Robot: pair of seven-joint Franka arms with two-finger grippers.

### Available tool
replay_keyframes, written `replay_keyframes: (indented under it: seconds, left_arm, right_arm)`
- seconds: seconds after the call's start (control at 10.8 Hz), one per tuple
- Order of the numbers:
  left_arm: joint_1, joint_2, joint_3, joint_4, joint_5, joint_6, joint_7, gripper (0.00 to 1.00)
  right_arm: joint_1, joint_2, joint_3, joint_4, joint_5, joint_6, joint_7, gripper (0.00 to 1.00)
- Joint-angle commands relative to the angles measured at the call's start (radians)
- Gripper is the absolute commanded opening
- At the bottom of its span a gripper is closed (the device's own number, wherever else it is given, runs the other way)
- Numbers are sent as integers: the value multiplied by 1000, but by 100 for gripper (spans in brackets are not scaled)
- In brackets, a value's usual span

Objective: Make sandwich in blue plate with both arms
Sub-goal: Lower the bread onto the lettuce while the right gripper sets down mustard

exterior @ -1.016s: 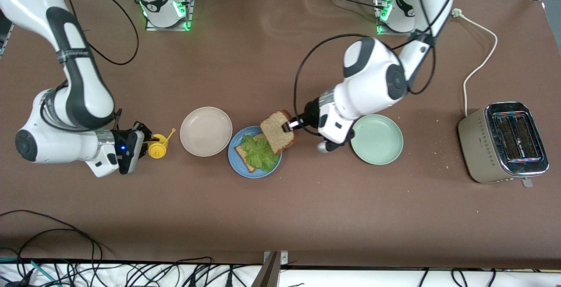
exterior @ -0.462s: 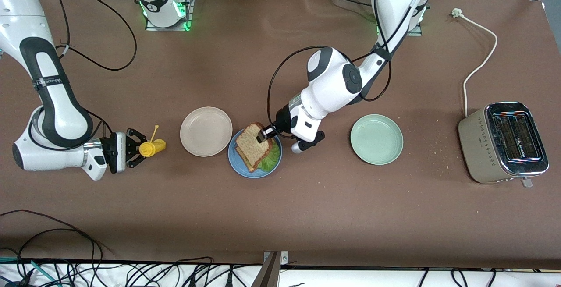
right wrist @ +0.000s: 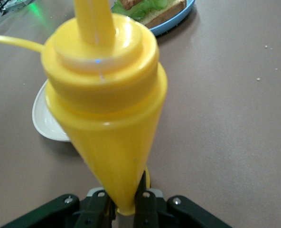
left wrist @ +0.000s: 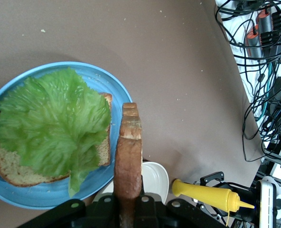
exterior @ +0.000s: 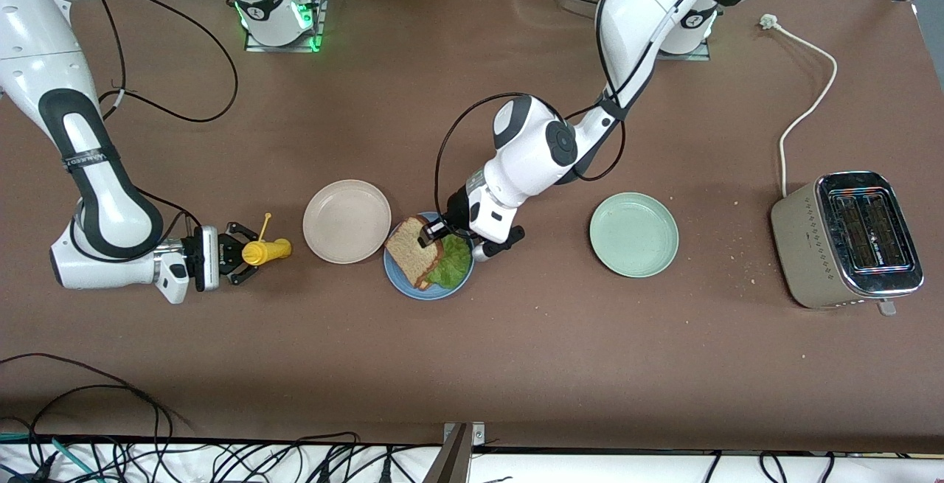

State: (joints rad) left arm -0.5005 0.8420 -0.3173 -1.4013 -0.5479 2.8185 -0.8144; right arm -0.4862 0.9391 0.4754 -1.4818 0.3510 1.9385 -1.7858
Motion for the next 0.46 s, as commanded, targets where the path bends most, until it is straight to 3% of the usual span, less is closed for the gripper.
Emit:
replay_keyframes:
  seconds: [0.0,0.09,0.18,0.37]
  left_arm:
    - [-15,20,15,38,-12,2,15,0]
    - [-10,20,17,28,-12,1,15,0]
    - [-7,22,17,27,-12,-1,14,0]
    - [-6,20,18,2,-12,-11,14,0]
  right_arm:
    - [-20,47,28,17,20,36,-62,0]
    - [-25,49,28,20,19,34,-66,7]
    - [-35,50,28,20,19,34,-72,99]
    - [-45,50,25,26,19,34,-110,100]
